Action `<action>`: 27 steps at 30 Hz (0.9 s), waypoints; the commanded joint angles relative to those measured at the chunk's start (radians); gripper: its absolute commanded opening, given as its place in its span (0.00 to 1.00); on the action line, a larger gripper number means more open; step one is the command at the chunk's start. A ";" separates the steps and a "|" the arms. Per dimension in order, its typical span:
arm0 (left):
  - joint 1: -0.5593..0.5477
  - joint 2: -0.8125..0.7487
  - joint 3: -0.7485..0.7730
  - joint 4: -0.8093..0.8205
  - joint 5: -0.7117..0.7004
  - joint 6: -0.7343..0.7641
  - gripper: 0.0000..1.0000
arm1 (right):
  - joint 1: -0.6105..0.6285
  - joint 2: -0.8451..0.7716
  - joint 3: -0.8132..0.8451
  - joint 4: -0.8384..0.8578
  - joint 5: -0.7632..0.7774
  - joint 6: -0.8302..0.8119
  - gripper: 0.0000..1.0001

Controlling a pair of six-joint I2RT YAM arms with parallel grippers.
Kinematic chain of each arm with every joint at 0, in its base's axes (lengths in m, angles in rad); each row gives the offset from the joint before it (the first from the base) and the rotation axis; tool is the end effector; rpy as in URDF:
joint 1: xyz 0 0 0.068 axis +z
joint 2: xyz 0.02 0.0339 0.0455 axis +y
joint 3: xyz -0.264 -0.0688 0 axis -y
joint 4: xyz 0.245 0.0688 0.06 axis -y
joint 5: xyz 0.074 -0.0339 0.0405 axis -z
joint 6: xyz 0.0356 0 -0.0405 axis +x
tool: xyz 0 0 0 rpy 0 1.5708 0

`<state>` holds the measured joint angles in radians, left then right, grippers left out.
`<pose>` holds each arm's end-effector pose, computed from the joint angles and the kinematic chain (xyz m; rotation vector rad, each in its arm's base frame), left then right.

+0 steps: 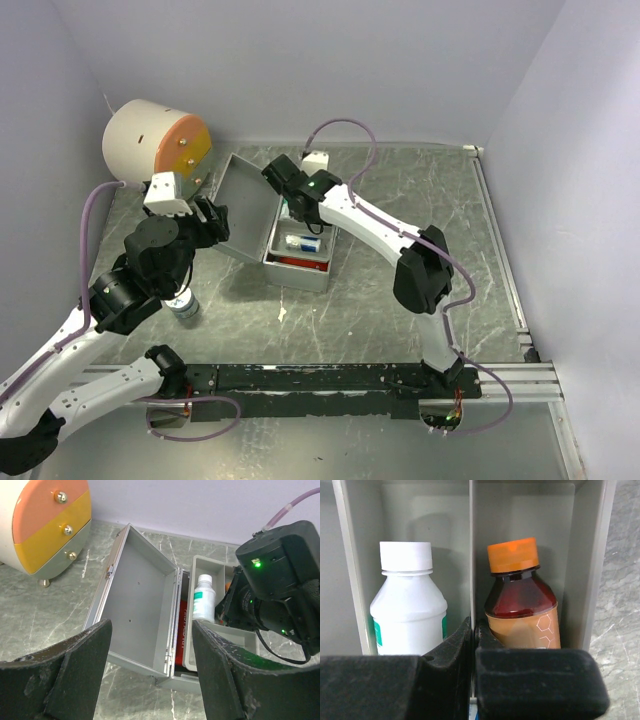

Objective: Organize the medicine kit

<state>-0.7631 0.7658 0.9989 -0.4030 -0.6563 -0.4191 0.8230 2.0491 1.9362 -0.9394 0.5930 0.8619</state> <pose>0.1270 -0.0914 0.3942 -0.1840 1.7049 -0.3084 0.3158 0.3113 0.2900 0.2378 2.3631 -0.0129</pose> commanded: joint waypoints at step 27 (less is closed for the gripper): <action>-0.006 0.020 -0.005 -0.005 0.021 -0.004 0.76 | 0.000 0.137 0.033 -0.003 -0.046 0.054 0.00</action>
<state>-0.7631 0.7849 0.9989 -0.4030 -0.6479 -0.4194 0.8257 2.1643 1.9358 -0.9386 0.5354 0.9127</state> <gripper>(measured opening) 0.760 0.015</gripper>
